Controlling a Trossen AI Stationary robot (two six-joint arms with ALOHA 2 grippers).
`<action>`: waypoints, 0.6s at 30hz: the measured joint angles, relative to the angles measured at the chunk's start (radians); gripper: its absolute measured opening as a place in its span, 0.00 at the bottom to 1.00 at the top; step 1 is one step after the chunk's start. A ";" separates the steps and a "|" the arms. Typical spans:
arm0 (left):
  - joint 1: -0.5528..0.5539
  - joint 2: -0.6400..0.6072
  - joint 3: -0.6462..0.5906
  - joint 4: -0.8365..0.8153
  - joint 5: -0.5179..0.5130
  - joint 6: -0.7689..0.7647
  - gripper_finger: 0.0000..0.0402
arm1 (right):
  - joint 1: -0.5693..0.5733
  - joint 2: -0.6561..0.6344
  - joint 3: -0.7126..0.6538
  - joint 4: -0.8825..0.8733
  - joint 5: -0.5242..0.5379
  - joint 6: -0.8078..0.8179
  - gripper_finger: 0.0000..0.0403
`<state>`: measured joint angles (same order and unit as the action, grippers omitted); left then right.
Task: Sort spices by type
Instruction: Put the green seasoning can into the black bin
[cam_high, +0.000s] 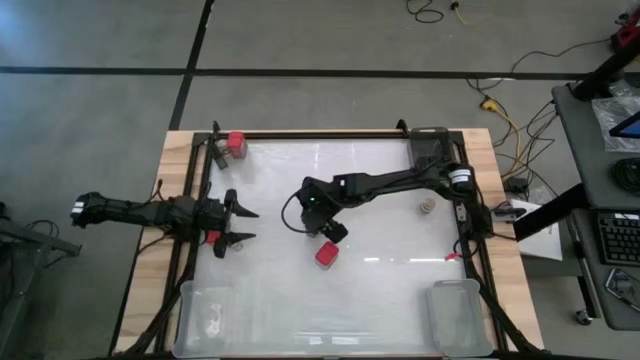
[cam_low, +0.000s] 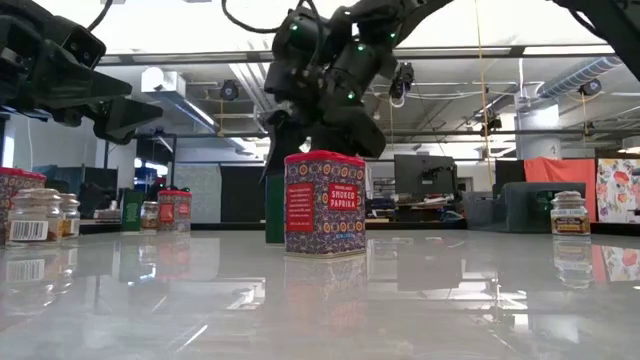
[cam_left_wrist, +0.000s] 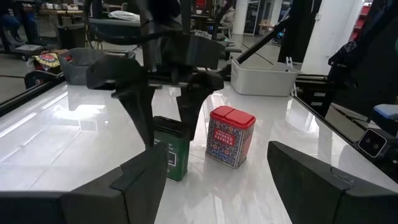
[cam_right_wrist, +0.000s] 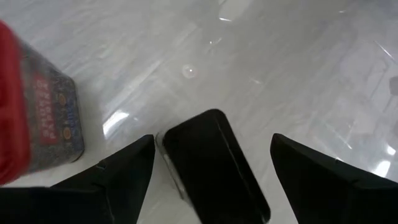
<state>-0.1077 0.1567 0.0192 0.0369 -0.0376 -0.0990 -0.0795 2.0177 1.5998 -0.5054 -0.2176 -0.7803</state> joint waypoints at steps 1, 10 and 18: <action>0.000 0.000 0.000 0.000 0.000 0.000 0.64 | 0.000 0.006 0.008 -0.002 0.000 0.000 0.76; 0.000 0.001 0.000 0.000 0.000 0.000 0.64 | -0.002 0.027 0.021 -0.039 0.000 0.002 0.65; 0.000 0.001 0.000 -0.001 0.000 0.000 0.64 | -0.009 0.013 0.055 -0.073 0.000 0.080 0.55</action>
<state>-0.1075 0.1577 0.0190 0.0362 -0.0372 -0.0990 -0.0881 2.0308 1.6551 -0.5780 -0.2176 -0.7002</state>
